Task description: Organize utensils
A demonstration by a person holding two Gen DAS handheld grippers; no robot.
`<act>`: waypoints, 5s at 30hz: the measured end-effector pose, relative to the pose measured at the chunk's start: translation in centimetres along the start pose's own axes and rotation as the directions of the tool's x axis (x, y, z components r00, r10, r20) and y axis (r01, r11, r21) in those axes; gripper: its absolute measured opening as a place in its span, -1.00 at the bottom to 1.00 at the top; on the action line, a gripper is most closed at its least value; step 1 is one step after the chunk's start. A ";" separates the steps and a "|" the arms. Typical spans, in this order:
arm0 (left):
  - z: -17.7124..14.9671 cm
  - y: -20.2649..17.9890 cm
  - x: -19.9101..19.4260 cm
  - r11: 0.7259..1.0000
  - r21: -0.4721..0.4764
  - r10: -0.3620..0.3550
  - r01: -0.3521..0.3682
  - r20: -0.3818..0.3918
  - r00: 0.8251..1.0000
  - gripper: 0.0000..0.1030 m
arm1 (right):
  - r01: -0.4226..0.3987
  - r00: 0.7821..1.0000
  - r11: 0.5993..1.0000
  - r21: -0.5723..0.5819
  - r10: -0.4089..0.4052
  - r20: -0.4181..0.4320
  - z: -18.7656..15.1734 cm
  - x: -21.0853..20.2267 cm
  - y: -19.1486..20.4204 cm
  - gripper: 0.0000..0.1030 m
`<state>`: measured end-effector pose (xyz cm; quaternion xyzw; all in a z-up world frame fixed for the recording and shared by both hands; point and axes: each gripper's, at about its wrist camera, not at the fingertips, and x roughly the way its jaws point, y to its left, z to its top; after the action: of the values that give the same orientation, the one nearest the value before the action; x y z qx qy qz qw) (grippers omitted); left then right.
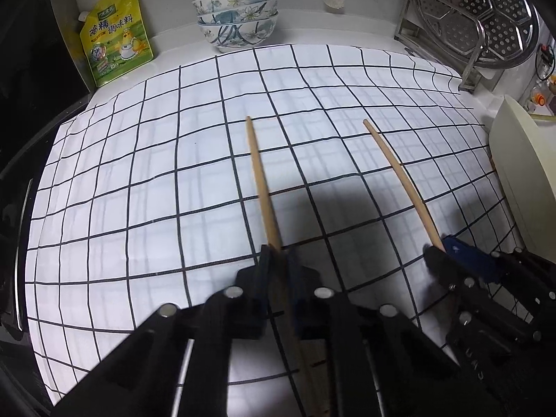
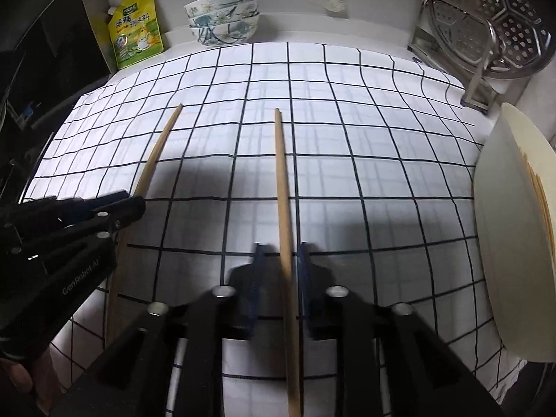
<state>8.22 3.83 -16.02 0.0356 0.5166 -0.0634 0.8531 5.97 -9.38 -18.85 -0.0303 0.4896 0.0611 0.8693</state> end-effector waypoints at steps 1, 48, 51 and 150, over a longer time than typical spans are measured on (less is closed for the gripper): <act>0.0 0.0 0.0 1.000 0.002 -0.003 0.003 -0.002 1.000 -0.84 | -0.008 1.000 1.000 0.000 0.008 -0.002 0.1 0.0 -0.1 -0.87; 12.3 -32.3 -8.1 0.836 0.450 -0.352 0.314 0.001 0.936 -0.86 | 0.052 0.987 0.869 0.491 -0.120 0.107 -1.9 -11.6 -30.4 -0.87; 11.9 -33.3 -6.4 0.834 0.454 -0.334 0.314 -0.038 0.942 -0.86 | 0.058 0.990 0.870 0.489 -0.112 0.081 -2.2 -10.7 -30.6 -0.87; 10.3 -28.2 -12.2 0.922 0.372 -0.159 0.110 0.103 0.982 0.87 | 0.121 0.978 0.852 0.509 -0.189 0.085 -4.0 -16.3 -26.7 0.16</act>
<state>7.61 -24.49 -0.29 0.1534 0.4397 -0.2188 0.8575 -2.18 -37.55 -7.21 0.1612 0.4259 -0.1367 0.8797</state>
